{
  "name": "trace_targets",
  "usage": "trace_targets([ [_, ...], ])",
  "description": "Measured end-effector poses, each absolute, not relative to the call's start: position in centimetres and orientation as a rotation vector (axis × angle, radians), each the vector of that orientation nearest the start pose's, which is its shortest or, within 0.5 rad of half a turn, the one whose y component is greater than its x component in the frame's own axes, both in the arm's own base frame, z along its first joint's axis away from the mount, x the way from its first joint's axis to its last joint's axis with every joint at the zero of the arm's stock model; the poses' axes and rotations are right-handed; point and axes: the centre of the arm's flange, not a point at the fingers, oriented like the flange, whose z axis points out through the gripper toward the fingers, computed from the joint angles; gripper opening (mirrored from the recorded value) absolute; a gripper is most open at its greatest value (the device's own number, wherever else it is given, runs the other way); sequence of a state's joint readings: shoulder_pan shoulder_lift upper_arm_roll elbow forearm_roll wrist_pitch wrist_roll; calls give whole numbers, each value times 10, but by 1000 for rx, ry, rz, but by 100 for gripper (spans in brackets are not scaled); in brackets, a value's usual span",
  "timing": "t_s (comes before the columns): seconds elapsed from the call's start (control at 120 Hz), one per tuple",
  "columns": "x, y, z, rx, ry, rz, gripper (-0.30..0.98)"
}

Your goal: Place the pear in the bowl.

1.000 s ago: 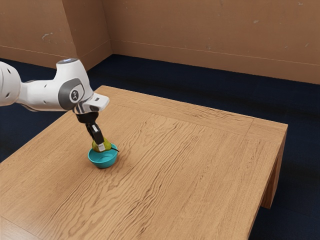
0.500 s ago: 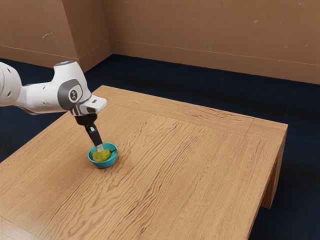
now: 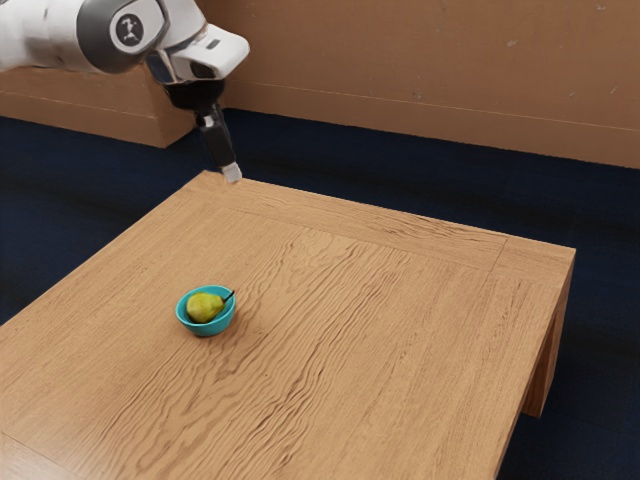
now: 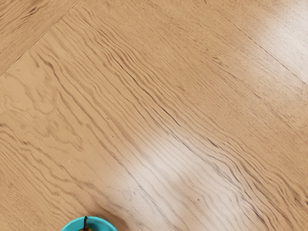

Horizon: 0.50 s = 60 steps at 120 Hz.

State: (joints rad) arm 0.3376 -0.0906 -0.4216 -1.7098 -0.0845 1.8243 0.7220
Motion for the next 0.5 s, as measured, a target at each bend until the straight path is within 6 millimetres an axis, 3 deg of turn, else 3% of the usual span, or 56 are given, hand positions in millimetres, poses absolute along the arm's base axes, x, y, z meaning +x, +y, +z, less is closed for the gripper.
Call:
trace_targets([
  [0.042,543,-78,647,-2877,1180,-312,68],
  [0.1,538,-80,658,-2918,1102,-277,68],
  [0.317,538,-59,642,-3077,767,-86,69],
  [0.5,525,-93,642,-3119,665,-22,68],
])
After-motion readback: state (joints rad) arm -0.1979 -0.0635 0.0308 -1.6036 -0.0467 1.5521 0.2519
